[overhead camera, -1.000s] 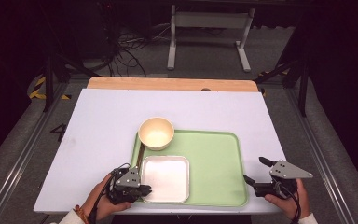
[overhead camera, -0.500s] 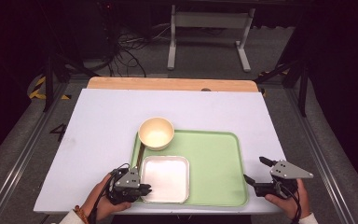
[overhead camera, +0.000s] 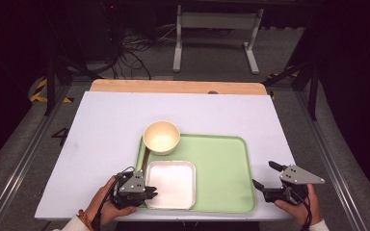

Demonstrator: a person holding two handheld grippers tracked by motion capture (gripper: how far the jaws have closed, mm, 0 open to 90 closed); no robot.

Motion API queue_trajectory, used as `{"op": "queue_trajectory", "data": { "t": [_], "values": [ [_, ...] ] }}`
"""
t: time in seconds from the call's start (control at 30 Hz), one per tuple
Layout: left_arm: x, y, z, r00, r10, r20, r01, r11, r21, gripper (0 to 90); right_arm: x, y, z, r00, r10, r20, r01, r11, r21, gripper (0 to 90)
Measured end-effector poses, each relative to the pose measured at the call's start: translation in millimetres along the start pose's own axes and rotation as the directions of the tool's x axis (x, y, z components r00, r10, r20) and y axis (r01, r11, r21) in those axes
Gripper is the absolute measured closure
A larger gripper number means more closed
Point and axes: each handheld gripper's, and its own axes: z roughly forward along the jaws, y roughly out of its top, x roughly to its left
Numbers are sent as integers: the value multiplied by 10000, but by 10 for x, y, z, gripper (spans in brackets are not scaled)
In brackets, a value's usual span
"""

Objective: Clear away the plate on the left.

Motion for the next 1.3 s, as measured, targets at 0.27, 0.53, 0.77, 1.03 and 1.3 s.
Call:
{"op": "queue_trajectory", "data": {
  "t": [0.27, 0.53, 0.77, 1.03, 1.3],
  "values": [
    [23, 15, -46, 9997, 47, -235, -51, 9999, -164, 799, 9, 7, 3, 10000, -50, -13, 50, 10000, -26, 146],
    [42, 28, -80, 9989, 131, -441, -142, 9996, -251, 794, 13, 10, -1, 10000, -73, -7, 73, 10000, -42, 146],
    [65, 35, -143, 9971, 167, -746, -204, 9986, -497, 765, 15, 11, -1, 10000, -82, 4, 82, 10000, -22, 145],
    [102, 27, -212, 9920, 120, -1256, -205, 9976, -667, 644, 15, 10, 3, 10000, -91, 5, 91, 10000, -10, 146],
    [123, 33, -252, 9854, 7, -1702, -130, 9974, -712, 514, 17, 10, 4, 10000, -92, -5, 92, 10000, -4, 145]
  ]
}}
